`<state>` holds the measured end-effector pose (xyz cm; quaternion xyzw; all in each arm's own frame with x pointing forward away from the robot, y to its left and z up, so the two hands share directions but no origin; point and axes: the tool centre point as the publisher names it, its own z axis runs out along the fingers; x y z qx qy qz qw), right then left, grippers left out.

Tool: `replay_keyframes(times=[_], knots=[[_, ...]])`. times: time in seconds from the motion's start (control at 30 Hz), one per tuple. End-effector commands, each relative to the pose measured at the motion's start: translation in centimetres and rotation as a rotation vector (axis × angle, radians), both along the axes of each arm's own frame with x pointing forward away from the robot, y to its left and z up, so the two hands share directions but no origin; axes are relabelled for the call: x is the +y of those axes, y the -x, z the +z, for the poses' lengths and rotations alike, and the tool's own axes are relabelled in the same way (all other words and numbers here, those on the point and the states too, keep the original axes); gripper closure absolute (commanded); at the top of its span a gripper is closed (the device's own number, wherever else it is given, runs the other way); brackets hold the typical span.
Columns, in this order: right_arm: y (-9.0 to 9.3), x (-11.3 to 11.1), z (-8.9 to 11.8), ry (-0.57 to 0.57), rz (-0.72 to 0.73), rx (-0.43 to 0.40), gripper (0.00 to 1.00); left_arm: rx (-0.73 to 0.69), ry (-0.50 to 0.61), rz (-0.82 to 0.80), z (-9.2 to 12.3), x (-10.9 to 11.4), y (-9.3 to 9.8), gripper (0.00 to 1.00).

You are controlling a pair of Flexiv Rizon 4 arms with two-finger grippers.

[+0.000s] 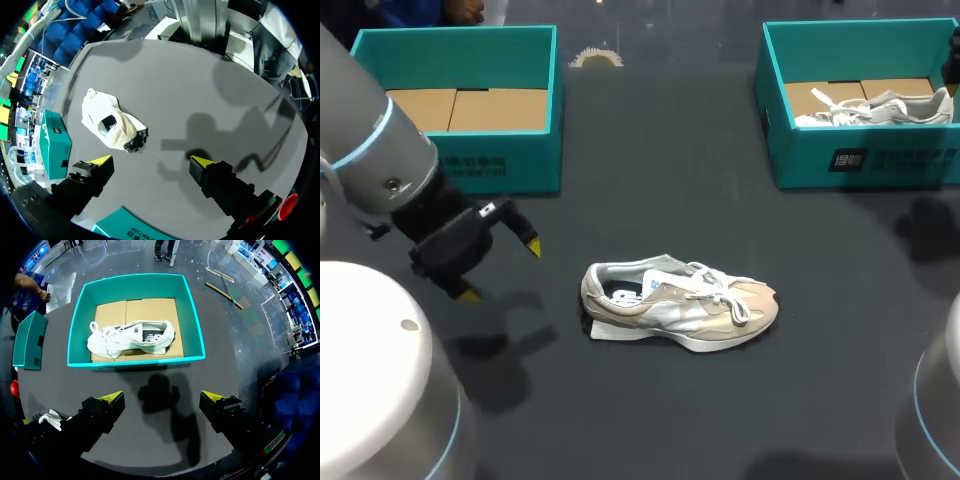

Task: Take the shoe out of the shoebox, open the shoe tongue, remove and reinsert the insole, then place the shoe into the shoebox

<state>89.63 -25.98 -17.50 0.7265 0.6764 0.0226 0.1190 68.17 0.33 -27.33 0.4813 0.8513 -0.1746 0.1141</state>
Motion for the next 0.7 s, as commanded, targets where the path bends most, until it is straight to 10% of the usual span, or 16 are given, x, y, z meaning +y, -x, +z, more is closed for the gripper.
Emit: replay_keyframes(times=[0.03,0.7], knots=[[-0.1,0.1,0.0,0.001,-0.002,0.002,0.00,-0.129,0.212,0.049,-0.1,0.5,0.9,0.00],[-0.1,0.1,0.0,0.001,-0.002,0.002,0.00,-0.040,0.402,0.186,-1.3,1.6,-0.1,0.00]])
